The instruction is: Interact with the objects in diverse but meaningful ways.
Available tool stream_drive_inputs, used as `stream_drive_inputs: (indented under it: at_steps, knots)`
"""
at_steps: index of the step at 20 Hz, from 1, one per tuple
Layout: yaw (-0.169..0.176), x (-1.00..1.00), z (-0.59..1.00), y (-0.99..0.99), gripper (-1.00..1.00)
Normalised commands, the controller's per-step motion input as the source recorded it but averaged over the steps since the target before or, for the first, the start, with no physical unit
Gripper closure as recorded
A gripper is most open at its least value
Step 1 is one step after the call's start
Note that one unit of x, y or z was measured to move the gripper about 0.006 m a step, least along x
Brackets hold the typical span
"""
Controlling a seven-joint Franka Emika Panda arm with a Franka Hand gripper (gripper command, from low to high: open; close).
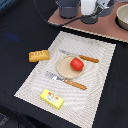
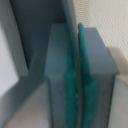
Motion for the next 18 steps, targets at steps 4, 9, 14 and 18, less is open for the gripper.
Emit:
stream_drive_inputs:
  at_steps: [4,9,14,18]
  knots:
    - [0.098,0.32,0.23,0.34,1.0]
    - [0.032,0.5,0.27,0.43,1.0]
    - [0.063,0.38,0.11,0.54,1.0]
    - [0.13,0.45,0.14,0.41,1.0]
